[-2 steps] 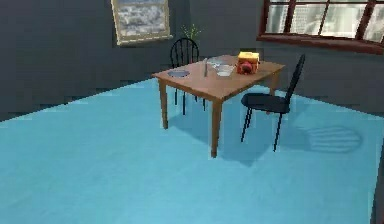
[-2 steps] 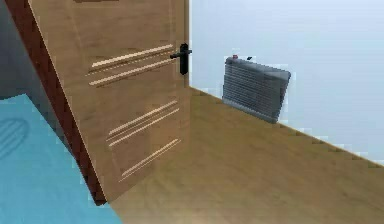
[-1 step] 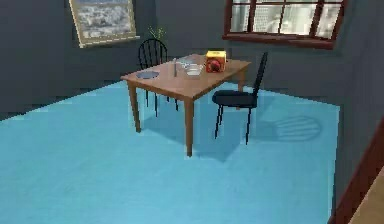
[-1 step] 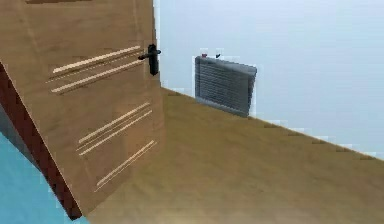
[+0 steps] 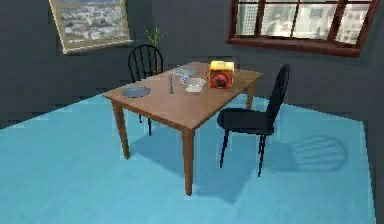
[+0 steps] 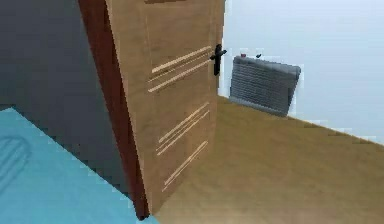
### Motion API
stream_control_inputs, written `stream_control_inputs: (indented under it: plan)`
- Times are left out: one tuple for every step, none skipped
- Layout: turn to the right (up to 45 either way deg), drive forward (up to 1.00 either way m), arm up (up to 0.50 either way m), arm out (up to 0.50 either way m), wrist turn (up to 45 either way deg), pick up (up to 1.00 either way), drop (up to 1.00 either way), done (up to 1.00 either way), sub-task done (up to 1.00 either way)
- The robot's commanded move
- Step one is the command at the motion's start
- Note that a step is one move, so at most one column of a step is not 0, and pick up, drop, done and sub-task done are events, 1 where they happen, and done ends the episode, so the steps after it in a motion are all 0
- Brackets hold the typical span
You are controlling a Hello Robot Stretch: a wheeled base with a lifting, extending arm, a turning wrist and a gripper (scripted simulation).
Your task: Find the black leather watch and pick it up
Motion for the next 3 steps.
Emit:
stream_control_inputs:
  plan:
    - [-45.0, 0.0, 0.0, 0.0, 0.0, 0.0, 0.0, 0.0, 0.0]
    - [-6.0, 0.0, 0.0, 0.0, 0.0, 0.0, 0.0, 0.0, 0.0]
    - [0.0, 1.0, 0.0, 0.0, 0.0, 0.0, 0.0, 0.0, 0.0]
